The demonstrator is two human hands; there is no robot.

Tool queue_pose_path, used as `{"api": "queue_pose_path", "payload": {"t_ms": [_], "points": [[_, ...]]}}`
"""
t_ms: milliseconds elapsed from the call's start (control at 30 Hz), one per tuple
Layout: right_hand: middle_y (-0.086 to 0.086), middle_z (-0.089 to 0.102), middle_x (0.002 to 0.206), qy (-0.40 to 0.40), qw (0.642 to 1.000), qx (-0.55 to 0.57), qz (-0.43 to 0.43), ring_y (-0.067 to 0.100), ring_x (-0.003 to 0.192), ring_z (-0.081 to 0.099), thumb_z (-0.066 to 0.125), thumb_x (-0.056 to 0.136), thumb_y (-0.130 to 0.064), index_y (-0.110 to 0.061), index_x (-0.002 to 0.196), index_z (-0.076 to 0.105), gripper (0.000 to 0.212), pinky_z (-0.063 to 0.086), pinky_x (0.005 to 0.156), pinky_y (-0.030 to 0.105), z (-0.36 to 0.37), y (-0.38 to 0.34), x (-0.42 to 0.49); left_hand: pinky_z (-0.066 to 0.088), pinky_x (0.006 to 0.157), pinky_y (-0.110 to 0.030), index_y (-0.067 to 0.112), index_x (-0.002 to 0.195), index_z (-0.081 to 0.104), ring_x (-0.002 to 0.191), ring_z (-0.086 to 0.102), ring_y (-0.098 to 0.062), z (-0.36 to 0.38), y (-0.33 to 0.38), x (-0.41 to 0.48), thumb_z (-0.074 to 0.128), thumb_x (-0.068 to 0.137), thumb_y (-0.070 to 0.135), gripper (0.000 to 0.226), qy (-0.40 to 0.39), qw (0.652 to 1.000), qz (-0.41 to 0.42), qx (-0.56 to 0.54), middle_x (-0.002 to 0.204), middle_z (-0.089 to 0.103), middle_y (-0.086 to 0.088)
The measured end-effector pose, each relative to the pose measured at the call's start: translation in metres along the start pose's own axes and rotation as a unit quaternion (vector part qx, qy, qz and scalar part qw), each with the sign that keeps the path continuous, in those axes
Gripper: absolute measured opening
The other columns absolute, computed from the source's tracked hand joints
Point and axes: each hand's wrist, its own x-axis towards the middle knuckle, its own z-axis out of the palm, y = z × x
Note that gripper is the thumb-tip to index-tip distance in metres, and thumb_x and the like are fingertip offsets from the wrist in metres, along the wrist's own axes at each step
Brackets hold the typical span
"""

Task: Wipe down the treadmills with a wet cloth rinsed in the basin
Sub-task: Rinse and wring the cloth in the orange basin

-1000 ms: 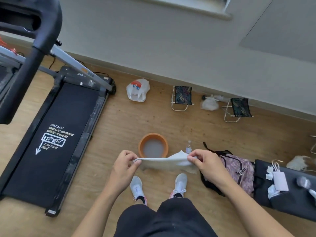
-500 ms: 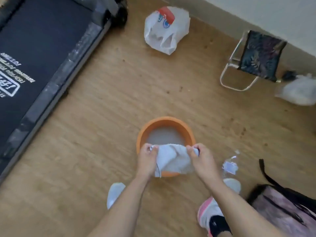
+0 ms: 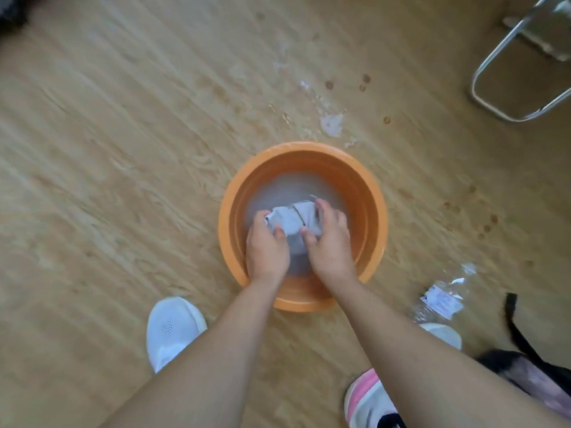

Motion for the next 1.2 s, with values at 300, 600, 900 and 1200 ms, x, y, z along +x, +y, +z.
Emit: {"api": "queue_pose_path", "payload": {"t_ms": [300,600,900,1200], "points": [[0.004,0.072,0.098,-0.13,0.976,-0.148,-0.096,0.034,0.104,0.068,0.075,0.086,-0.02,-0.02,0.1,0.071,0.014,0.048,0.082,0.035,-0.017,-0.005,0.078,0.051,0.097,-0.04,0.005,0.132,0.06,0.12,0.065,-0.04,0.017,0.002,0.039,0.053,0.098,0.01,0.035,-0.093,0.976,-0.166,0.101,0.127,0.068,-0.023],[0.002,0.071,0.097,-0.021,0.97,0.21,0.121,0.024,0.098,0.066,0.061,0.099,-0.039,-0.017,0.098,0.063,0.021,0.048,0.089,0.037,0.037,-0.029,0.032,0.048,0.104,-0.04,0.018,0.131,0.058,0.12,0.063,-0.033,0.021,0.01,0.049,0.046,0.106,0.029,0.03,-0.13,0.989,-0.066,0.009,0.129,0.068,-0.013],[0.008,0.073,0.1,-0.033,0.996,0.055,0.06,0.034,0.105,0.068,0.065,0.1,-0.038,-0.024,0.102,0.064,0.015,0.045,0.079,0.037,0.022,-0.006,0.052,0.044,0.046,-0.032,0.013,0.099,0.067,0.05,0.059,-0.028,0.009,0.009,0.017,0.055,0.101,0.053,0.042,-0.179,0.96,-0.199,-0.077,0.066,0.061,-0.015],[0.014,0.07,0.124,0.03,0.992,-0.005,0.123,0.038,0.121,0.063,0.068,0.097,-0.035,-0.014,0.131,0.061,0.041,0.048,0.097,0.042,0.006,-0.006,0.057,0.044,0.1,-0.04,0.018,0.147,0.038,0.124,0.058,-0.039,0.014,0.016,0.022,0.053,0.104,0.018,0.045,-0.009,0.992,-0.126,-0.002,0.141,0.059,-0.016]]}}
